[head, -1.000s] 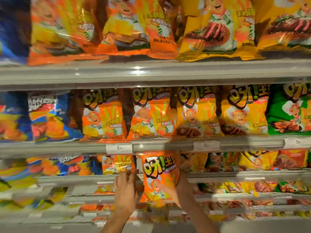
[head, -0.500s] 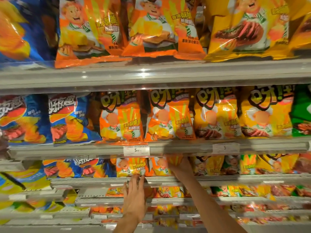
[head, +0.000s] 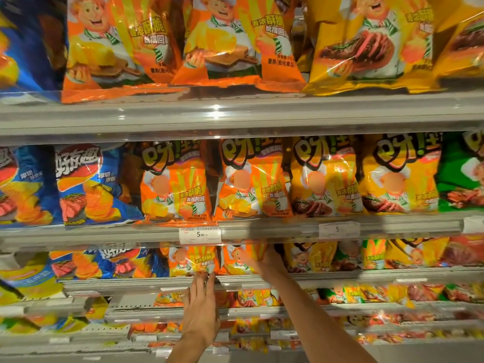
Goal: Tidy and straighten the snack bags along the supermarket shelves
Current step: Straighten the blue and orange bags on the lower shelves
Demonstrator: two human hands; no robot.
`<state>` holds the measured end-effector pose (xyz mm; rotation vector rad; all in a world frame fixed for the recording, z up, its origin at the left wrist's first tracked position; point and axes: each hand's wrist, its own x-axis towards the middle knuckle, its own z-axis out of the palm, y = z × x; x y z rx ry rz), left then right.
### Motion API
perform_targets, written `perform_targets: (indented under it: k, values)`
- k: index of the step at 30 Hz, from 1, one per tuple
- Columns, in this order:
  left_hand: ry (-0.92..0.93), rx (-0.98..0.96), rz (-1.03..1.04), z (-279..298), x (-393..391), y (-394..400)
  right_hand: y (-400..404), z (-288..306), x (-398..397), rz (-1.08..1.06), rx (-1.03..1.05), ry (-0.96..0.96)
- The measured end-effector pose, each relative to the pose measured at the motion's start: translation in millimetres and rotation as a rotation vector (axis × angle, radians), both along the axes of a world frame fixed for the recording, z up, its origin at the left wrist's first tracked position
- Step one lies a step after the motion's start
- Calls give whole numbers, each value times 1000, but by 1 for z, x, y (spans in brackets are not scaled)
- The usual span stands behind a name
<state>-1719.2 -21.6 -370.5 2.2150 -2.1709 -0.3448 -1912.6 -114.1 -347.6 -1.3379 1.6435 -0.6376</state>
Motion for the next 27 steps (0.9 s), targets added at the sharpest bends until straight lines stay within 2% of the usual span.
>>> perform_targets:
  k: [4, 7, 10, 12, 15, 19, 27]
  values:
    - [13, -5, 39, 0, -10, 1, 11, 3, -6, 73, -2, 131]
    - [9, -28, 61, -1, -14, 1, 23, 3, -8, 83, -84, 199]
    - [46, -82, 100, -2, -19, 4, 39, 3, -14, 61, -178, 187]
    - [133, -123, 151, -1, -26, 5, 53, 2, -23, 52, -218, 166]
    - [278, -256, 232, -2, -47, 7, 74, -3, -44, 10, -257, 32]
    - [377, -392, 322, -7, -97, 13, 94, -7, -96, -115, -258, -110]
    - [740, -465, 265, 7, -260, 15, 108, -15, -262, -385, -266, -20]
